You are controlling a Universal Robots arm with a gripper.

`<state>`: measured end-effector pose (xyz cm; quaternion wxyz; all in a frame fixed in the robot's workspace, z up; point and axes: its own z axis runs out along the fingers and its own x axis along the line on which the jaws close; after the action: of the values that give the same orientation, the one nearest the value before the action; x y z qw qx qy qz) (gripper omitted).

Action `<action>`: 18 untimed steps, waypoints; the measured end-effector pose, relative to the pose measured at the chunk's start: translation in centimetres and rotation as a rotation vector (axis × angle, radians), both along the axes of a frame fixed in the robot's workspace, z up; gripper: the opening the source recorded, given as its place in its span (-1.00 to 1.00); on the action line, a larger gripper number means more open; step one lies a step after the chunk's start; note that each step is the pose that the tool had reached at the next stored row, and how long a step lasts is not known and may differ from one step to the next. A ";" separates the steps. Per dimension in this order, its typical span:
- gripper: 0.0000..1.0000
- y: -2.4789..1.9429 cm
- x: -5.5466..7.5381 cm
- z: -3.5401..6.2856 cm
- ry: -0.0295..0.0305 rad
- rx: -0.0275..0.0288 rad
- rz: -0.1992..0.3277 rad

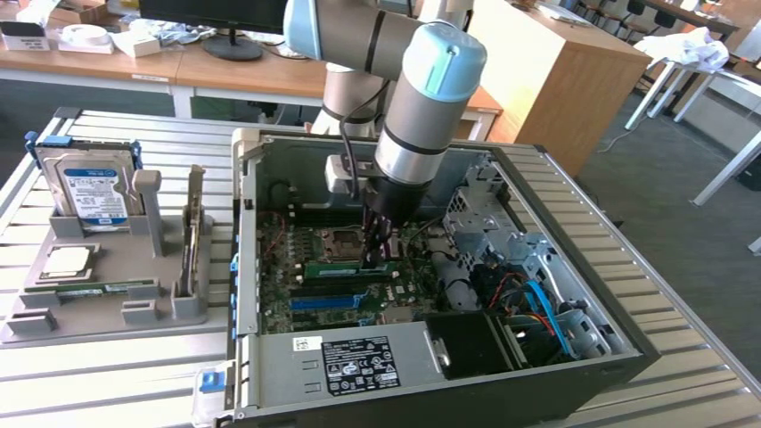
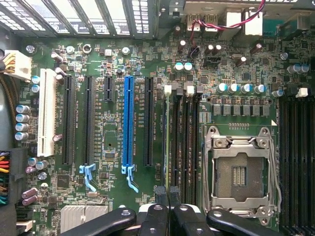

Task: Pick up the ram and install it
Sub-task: 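Insert the ram into the slot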

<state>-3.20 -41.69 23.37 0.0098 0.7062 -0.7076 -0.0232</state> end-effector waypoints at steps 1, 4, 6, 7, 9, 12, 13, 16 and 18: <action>-0.77 0.00 0.0 -0.02 0.0001 -0.0001 0.000; -0.77 0.00 0.0 -0.04 0.0000 0.0000 0.000; -0.77 0.00 0.0 -0.05 0.0000 0.0001 0.000; -0.77 0.02 0.0 -0.06 -0.0001 0.0003 0.000; -0.77 0.05 0.0 -0.07 -0.0001 0.0003 0.000; -0.77 0.06 0.0 -0.06 0.0000 0.0000 0.000; -0.77 0.06 0.0 -0.07 0.0000 0.0001 0.000; -0.77 0.07 0.0 -0.11 0.0000 0.0000 0.000; -0.77 0.06 0.0 -0.13 0.0000 0.0000 0.000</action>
<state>-3.20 -41.63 23.25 0.0098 0.7062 -0.7076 -0.0232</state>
